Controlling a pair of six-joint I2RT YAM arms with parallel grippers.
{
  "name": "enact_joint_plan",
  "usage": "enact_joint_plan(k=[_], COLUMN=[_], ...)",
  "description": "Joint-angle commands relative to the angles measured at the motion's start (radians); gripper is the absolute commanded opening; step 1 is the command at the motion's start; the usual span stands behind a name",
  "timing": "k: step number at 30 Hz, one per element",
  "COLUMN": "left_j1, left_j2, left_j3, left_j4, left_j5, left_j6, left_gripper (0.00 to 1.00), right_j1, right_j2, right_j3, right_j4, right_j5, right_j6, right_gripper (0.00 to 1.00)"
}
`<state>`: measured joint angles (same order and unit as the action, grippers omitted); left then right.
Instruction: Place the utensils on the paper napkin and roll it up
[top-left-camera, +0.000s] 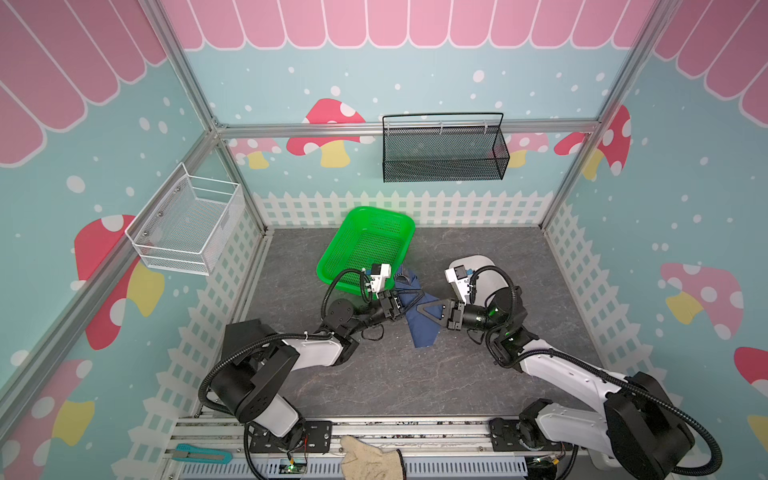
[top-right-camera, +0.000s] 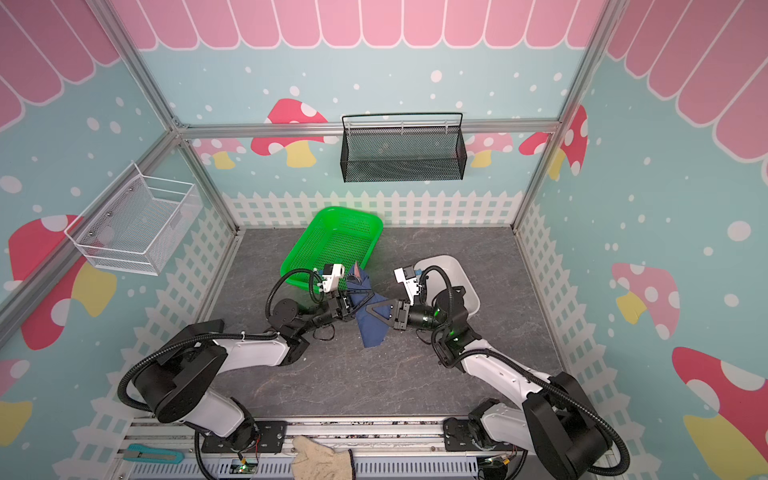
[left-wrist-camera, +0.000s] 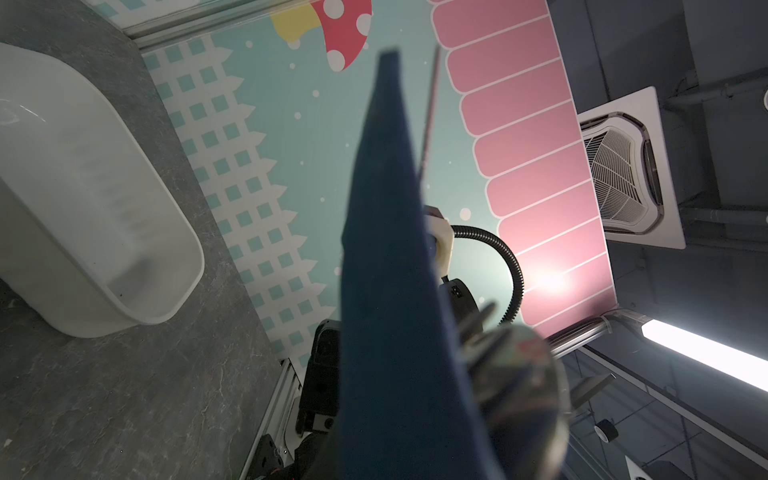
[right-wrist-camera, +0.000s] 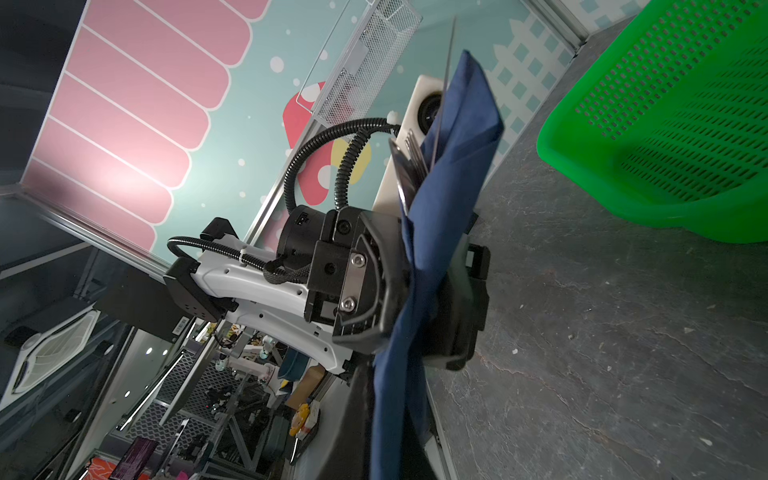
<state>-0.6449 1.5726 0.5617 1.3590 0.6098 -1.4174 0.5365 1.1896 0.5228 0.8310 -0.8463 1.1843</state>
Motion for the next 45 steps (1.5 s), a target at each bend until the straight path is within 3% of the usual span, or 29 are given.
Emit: enact_joint_plan(k=[1,13,18,22,26,35,45], left_j1=[-0.004,-0.004,-0.004,-0.003,-0.004,-0.004,-0.004], left_j2=[-0.026,-0.051,-0.061,-0.068,-0.072,-0.071,-0.075], left_j3=[-0.004,-0.014,-0.012,-0.007,0.000,0.004,0.006], left_j4=[0.051,0.039,0.034,0.024,0.010,-0.018,-0.031], left_j5=[-0.027,-0.045,-0.048,-0.049,-0.047,-0.050,-0.051], left_j6=[-0.009,0.008,0.009,0.009,0.012,0.020,0.022], left_gripper=[0.14,0.03,0.02,0.02,0.02,0.02,0.01], right_j1=[-0.004,-0.004,-0.004,-0.003,-0.001,0.013,0.045], right_j2=[-0.014,-0.058,-0.082,-0.087,-0.069,-0.056,-0.017], right_j3=[-0.006,0.006,0.017,0.023,0.030,0.066,0.076], right_j4=[0.030,-0.061,-0.140,-0.190,-0.203,-0.200,-0.220], right_j5=[0.011,0.042,0.056,0.042,0.012,-0.031,0.009], right_j6=[0.005,-0.037,-0.086,-0.118,-0.121,-0.129,-0.135], right_gripper=[0.07,0.14,0.23,0.41,0.50,0.53,0.55])
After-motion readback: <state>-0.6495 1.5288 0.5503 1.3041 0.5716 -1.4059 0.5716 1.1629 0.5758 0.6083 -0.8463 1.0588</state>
